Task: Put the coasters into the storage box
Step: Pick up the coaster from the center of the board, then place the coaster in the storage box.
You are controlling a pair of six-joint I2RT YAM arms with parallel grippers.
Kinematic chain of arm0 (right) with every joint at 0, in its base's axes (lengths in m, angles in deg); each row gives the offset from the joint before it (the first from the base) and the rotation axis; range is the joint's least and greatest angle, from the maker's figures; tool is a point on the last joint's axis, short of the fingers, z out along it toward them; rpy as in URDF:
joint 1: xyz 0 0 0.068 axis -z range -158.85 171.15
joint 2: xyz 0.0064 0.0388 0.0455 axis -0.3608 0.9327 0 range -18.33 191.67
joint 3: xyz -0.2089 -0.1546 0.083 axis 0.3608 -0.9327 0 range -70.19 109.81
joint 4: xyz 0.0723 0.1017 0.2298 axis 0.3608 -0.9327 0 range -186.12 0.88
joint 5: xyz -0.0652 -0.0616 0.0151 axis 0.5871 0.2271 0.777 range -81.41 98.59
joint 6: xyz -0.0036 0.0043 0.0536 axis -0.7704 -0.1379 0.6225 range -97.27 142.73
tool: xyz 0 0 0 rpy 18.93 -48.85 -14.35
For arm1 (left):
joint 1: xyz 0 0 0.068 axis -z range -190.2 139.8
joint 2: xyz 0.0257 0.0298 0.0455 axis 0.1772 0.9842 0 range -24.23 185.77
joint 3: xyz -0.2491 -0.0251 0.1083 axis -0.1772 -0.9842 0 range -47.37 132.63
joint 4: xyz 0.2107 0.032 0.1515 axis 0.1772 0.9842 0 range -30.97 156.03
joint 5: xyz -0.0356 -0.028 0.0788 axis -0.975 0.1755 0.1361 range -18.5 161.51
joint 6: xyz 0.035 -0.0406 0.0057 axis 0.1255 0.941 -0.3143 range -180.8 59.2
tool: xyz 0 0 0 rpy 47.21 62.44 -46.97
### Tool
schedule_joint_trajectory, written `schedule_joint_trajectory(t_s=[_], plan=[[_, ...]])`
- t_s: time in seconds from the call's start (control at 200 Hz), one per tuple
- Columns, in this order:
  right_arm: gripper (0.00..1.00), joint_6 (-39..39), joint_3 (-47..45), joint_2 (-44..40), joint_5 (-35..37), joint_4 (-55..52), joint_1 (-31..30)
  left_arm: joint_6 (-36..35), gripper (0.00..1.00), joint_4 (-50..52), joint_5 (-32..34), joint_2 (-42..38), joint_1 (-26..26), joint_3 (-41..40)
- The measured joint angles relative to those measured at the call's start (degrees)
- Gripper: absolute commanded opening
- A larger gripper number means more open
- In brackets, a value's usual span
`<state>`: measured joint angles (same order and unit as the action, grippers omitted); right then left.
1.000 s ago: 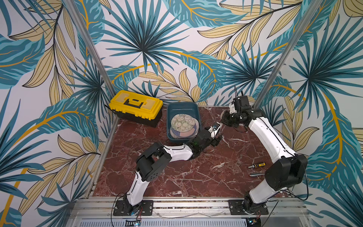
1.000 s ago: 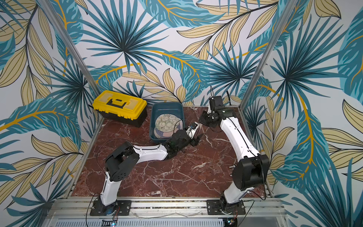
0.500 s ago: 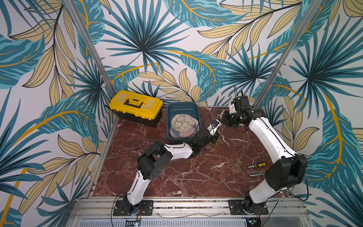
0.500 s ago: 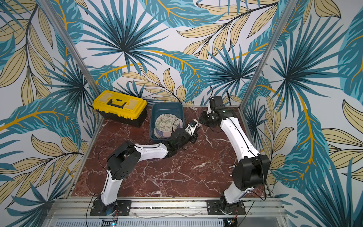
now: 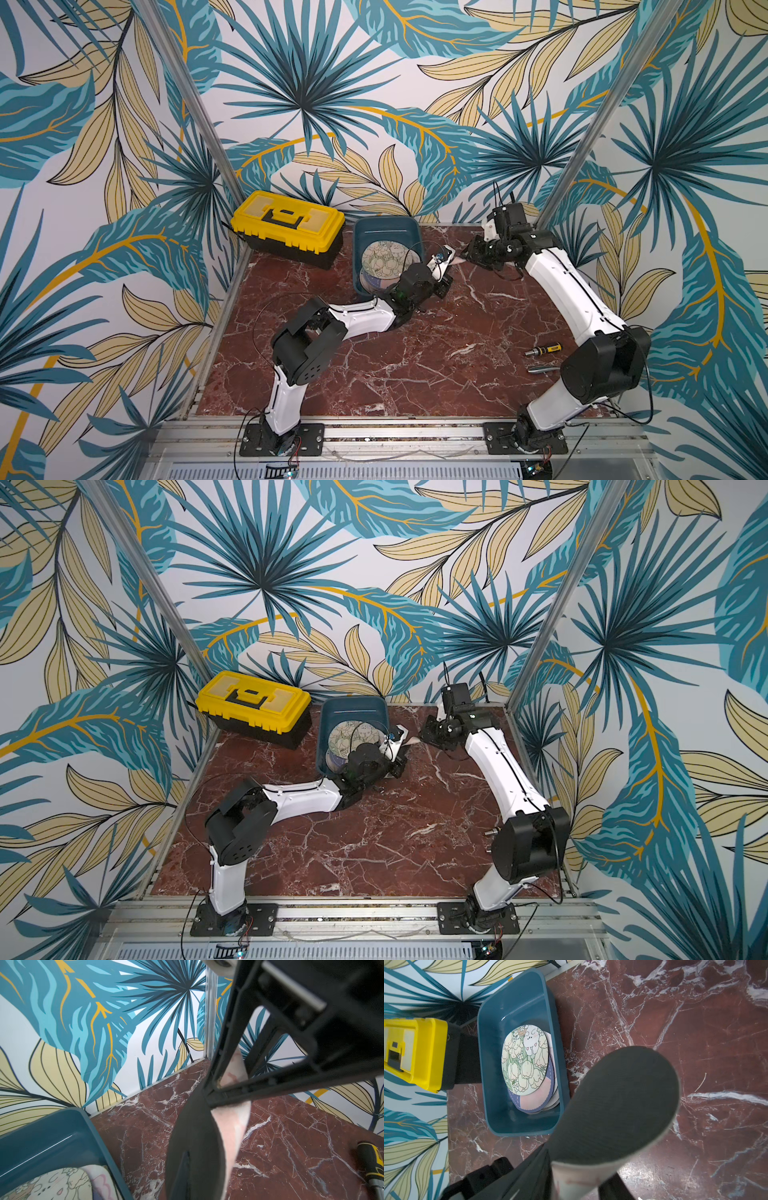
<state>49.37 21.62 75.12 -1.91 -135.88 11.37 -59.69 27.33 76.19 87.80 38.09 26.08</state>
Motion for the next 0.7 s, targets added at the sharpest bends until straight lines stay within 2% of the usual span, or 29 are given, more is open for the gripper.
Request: schedule_joint_trajectory(t_s=[0.125, 0.21, 0.32, 0.516, 0.701], plan=[[0.58, -0.39, -0.24, -0.02, 1.75, -0.04, -0.07, 0.66, 0.00, 4.44, 0.46, -3.15, -0.48, 0.02], [0.76, -0.33, -0.92, -0.15, 3.78, -0.04, -0.07, 0.92, 0.00, 7.91, 1.16, -4.94, -0.79, 0.02], [0.91, -1.20, -2.34, -0.92, 7.41, -0.20, 0.04, 1.51, 0.00, 11.63, 2.25, -7.08, -1.11, 0.02], [0.99, -1.57, -3.67, -2.56, 12.98, -0.13, 0.04, 2.45, 0.00, 17.73, 3.96, -10.40, -1.62, 0.09], [1.00, -1.66, -5.35, -4.52, 16.76, 0.02, 0.39, 3.30, 0.00, 23.28, 5.09, -12.00, -2.51, 0.20]])
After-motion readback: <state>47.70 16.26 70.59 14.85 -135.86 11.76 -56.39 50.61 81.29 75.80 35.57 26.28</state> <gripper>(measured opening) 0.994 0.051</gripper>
